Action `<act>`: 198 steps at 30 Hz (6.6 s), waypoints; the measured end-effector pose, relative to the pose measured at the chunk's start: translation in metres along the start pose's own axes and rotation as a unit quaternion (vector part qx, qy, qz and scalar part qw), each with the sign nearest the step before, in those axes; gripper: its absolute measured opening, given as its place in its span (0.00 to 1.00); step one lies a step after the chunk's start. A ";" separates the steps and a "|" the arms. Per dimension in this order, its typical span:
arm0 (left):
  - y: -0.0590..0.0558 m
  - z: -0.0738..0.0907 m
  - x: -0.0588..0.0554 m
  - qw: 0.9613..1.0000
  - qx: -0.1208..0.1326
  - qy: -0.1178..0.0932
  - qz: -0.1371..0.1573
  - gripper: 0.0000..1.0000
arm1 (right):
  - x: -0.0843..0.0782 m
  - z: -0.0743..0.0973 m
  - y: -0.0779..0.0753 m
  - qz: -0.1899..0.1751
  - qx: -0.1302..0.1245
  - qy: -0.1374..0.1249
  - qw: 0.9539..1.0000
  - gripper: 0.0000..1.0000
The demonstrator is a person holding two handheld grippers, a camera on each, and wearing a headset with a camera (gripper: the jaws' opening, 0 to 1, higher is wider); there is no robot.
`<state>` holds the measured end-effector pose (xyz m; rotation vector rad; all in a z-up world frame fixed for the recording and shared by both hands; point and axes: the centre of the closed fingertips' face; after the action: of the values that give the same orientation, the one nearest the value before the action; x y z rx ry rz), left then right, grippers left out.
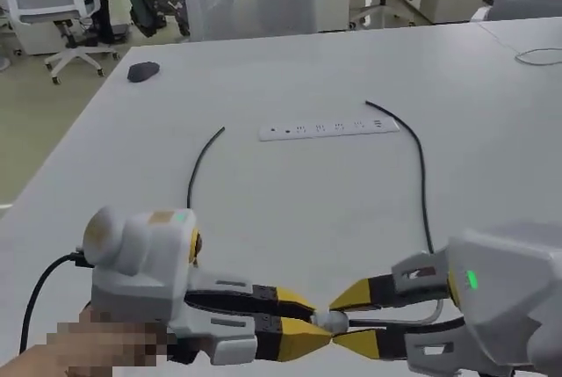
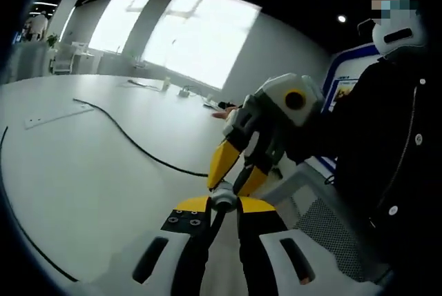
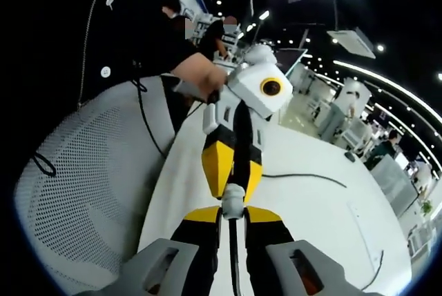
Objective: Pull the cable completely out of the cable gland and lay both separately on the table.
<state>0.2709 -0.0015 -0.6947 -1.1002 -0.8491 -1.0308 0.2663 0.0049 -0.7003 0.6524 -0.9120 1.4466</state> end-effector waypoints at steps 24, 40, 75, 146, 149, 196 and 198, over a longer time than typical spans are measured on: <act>-0.005 0.006 0.000 0.994 -0.002 0.020 -0.103 0.15 | 0.007 -0.001 0.000 -0.276 0.122 -0.041 0.953 0.11; -0.001 0.004 -0.004 0.997 0.001 0.019 -0.074 0.15 | 0.006 -0.002 0.004 -0.173 0.084 -0.040 0.981 0.07; 0.003 0.006 -0.010 0.999 0.012 0.013 -0.034 0.15 | -0.012 -0.005 0.004 -0.097 0.032 -0.004 0.995 0.01; 0.022 0.020 -0.035 0.995 0.065 0.053 -0.062 0.15 | -0.164 0.115 -0.057 -0.304 -0.235 0.129 0.914 0.15; 0.022 0.019 -0.034 0.994 0.065 0.053 -0.063 0.15 | -0.134 0.109 -0.060 -0.302 -0.219 0.092 0.923 0.15; 0.025 0.023 -0.023 0.993 0.084 0.035 -0.076 0.15 | -0.064 0.021 -0.033 -0.183 -0.109 0.093 0.972 0.00; 0.025 0.023 -0.024 0.993 0.085 0.034 -0.074 0.15 | -0.069 0.028 -0.034 -0.194 -0.116 0.093 0.970 0.00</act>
<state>0.2866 0.0296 -0.7182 -0.8635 -0.9564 -1.0911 0.3029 -0.0581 -0.7379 0.4791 -0.7430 1.0137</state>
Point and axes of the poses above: the centre of the closed fingertips' face, and the gripper's own axes: z roughly backward along the fingers, y roughly to its left, x roughly out of its top, and after that the axes turned 6 degrees about -z, right-handed
